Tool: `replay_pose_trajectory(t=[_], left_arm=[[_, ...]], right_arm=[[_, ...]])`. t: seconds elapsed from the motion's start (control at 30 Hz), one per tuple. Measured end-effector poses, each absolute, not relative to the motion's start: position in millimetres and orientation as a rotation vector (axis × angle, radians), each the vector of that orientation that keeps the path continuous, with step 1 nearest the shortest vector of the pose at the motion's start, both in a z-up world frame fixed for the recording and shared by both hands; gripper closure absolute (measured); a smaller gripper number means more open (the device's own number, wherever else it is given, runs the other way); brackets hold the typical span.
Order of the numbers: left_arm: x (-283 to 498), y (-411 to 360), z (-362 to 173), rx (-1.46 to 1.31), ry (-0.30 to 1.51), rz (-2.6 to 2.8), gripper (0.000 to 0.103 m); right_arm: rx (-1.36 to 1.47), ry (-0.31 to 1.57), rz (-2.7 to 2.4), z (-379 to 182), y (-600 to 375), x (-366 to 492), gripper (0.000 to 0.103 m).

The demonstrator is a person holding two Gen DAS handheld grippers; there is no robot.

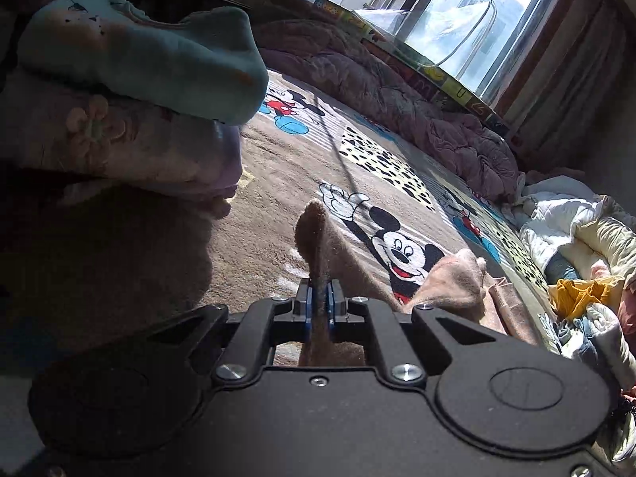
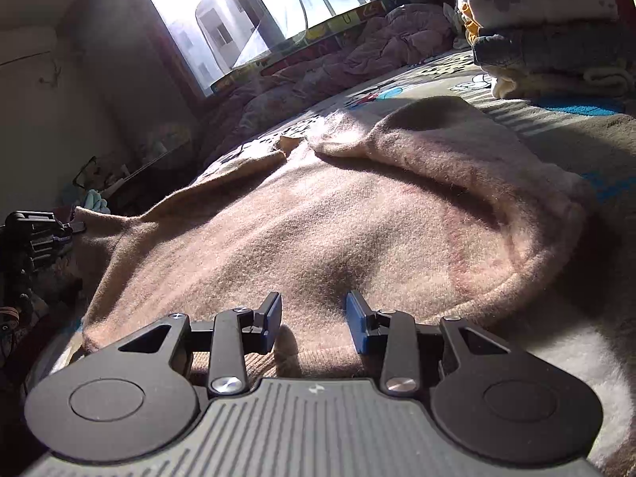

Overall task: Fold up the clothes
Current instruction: 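Grasp the sweater sleeve with the left gripper and lift it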

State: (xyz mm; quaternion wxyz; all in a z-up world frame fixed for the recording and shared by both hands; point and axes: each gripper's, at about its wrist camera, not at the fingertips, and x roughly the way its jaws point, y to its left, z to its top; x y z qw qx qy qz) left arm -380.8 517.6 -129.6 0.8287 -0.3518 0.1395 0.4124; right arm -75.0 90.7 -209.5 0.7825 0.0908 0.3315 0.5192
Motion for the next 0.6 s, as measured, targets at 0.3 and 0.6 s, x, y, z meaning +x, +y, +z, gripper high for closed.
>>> replay_pose_trajectory(t=[0.3, 0.6], left_arm=[[-366, 537, -159, -0.747, 0.343, 0.918, 0.098], [-364, 564, -167, -0.668, 0.442, 1.025, 0.102]], right_arm=[[0.190, 0.712, 1.122, -209, 92, -74, 0.066], [0.197, 0.714, 1.124, -210, 93, -73, 0.066]])
